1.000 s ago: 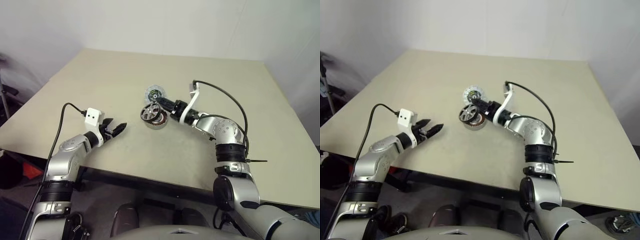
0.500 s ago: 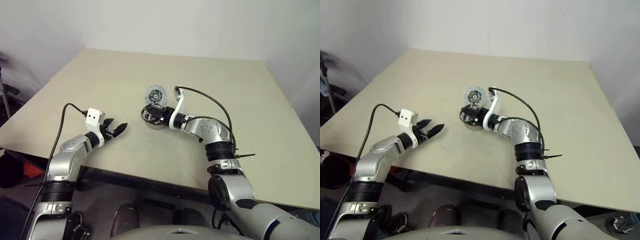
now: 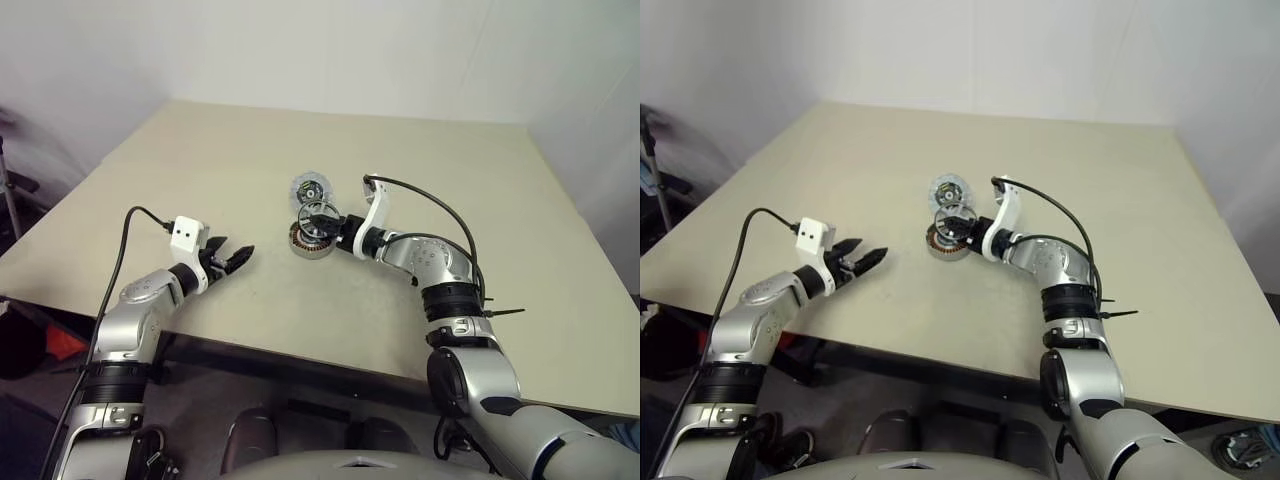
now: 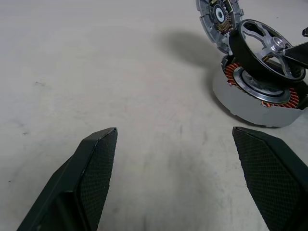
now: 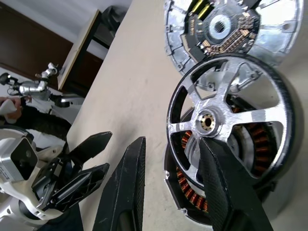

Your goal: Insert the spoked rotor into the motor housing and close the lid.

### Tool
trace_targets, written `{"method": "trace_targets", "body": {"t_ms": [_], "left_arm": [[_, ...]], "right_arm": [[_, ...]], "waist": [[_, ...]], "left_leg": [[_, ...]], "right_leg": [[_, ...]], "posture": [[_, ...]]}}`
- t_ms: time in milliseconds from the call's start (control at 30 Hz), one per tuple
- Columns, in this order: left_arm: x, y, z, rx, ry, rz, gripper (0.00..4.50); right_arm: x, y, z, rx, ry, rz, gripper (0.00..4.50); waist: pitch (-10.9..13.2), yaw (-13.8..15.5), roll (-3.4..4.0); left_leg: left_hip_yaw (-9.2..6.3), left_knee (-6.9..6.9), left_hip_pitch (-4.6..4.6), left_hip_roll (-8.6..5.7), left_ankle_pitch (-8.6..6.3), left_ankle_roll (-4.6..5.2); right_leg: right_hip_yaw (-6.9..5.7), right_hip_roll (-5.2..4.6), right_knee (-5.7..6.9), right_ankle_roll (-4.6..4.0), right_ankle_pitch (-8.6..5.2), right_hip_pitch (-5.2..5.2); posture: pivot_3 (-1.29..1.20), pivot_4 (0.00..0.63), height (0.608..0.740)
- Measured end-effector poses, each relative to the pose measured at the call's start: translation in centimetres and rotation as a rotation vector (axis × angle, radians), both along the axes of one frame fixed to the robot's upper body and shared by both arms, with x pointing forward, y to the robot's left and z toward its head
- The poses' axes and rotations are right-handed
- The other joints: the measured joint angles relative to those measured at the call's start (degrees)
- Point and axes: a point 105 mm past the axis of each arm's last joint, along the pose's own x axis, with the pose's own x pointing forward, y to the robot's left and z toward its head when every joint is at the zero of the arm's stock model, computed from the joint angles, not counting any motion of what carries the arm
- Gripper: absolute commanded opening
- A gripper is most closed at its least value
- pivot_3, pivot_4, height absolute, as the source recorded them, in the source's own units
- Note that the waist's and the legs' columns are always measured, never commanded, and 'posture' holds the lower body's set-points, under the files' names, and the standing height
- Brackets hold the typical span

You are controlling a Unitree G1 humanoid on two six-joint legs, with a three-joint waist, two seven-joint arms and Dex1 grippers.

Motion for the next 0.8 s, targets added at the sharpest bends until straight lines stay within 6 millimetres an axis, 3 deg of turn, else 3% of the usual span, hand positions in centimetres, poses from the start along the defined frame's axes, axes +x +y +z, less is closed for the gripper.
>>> {"method": "trace_targets", "body": {"t_ms": [633, 800], "left_arm": [[0.0, 0.0, 0.0, -0.001, 0.000, -0.002, 4.04], [0.0, 0.0, 0.0, -0.001, 0.000, -0.002, 4.04]], "right_arm": [[0.0, -0.3, 1.0, 0.070, -0.036, 0.016, 1.95], [1.3, -1.4, 1.3, 0.018, -0.098, -0.053, 1.95]], "waist": [[0.00, -0.02, 0.00], [0.01, -0.01, 0.00]], "left_leg": [[0.00, -0.03, -0.09, 0.00, -0.01, 0.02], [0.01, -0.03, -0.11, -0.01, -0.01, 0.02]], "right_leg": [[0.00, 0.00, -0.05, -0.02, 0.00, -0.08], [0.00, 0.00, -0.05, -0.02, 0.00, -0.09]], "posture": [[0.00, 0.000, 0.740], [0.00, 0.000, 0.740]]}}
